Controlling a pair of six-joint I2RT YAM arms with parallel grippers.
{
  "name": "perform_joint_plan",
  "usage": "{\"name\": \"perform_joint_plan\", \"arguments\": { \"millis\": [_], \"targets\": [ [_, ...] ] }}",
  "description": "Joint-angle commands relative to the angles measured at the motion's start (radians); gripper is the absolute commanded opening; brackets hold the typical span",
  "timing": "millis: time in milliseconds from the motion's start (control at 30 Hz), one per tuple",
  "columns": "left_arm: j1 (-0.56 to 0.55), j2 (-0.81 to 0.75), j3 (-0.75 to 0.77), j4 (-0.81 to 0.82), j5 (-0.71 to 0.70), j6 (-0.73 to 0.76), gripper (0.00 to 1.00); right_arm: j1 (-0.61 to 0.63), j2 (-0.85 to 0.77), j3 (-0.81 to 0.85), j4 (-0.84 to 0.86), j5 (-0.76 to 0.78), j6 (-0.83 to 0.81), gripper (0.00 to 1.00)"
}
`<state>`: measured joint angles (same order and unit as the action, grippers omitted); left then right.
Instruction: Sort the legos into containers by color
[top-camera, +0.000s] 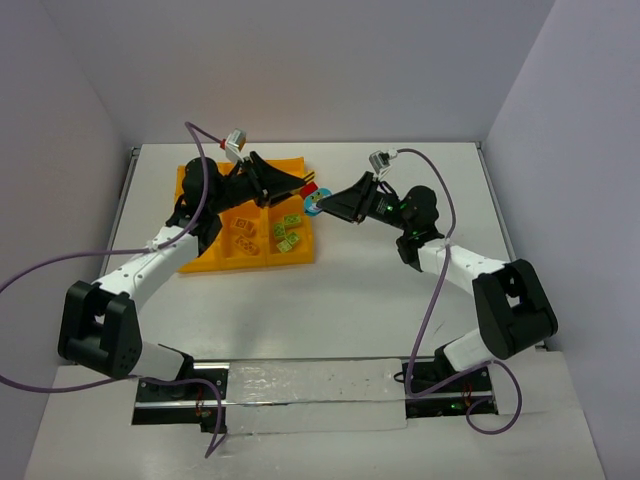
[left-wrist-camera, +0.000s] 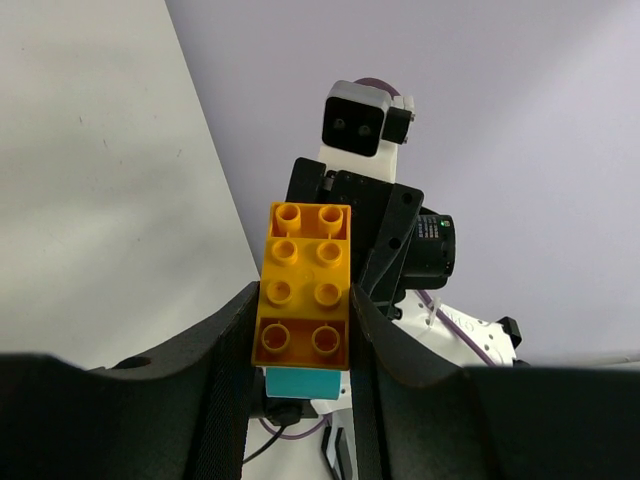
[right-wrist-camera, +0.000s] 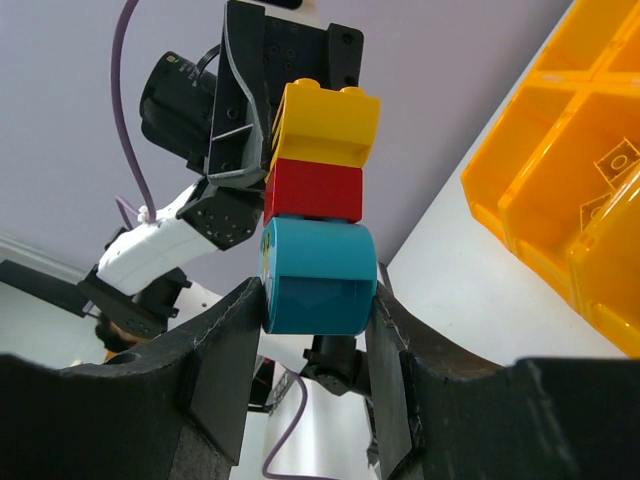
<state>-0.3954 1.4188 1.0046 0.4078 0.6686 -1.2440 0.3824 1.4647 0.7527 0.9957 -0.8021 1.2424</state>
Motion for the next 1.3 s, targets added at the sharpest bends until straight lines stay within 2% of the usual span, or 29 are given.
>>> {"name": "perform_joint_plan", "arguments": {
  "millis": [0,100,267,333,467,700,800,867,967,1067,1267],
  "targets": [
    [0.023,-0.047,0.007,-0.031,0.005,0.039,0.00,0.010,-0.026,-0.018,0.086,-0.020,-0.026,0.00],
    [0.036,-0.050,0.015,-0.053,0.003,0.050,0.00,0.010,-0.049,-0.015,0.025,-0.008,-0.074,0.00],
    [0.042,-0.052,0.034,-0.095,-0.009,0.082,0.00,0.014,-0.127,0.014,-0.242,0.044,-0.252,0.00],
    [0.043,-0.055,0.038,-0.115,-0.019,0.093,0.00,0.018,-0.157,0.044,-0.404,0.083,-0.323,0.00],
    [0.047,-0.054,0.052,-0.149,-0.034,0.117,0.00,0.027,-0.196,0.080,-0.563,0.127,-0.432,0.00],
    [0.062,-0.059,0.078,-0.203,-0.051,0.155,0.00,0.032,-0.223,0.081,-0.627,0.156,-0.476,0.00],
    [0.086,-0.084,0.096,-0.282,-0.083,0.204,0.00,0.032,-0.236,0.096,-0.707,0.203,-0.521,0.00],
    [0.119,-0.106,0.117,-0.370,-0.119,0.248,0.00,0.033,-0.241,0.117,-0.775,0.243,-0.558,0.00],
    [0.174,-0.136,0.189,-0.601,-0.260,0.361,0.00,0.049,-0.232,0.169,-0.887,0.343,-0.623,0.00],
    [0.204,-0.157,0.272,-0.806,-0.481,0.464,0.00,0.108,-0.162,0.314,-1.032,0.490,-0.701,0.00],
    [0.243,-0.193,0.279,-0.902,-0.580,0.514,0.00,0.166,0.067,0.554,-1.123,0.641,-0.761,0.00]
  ]
}}
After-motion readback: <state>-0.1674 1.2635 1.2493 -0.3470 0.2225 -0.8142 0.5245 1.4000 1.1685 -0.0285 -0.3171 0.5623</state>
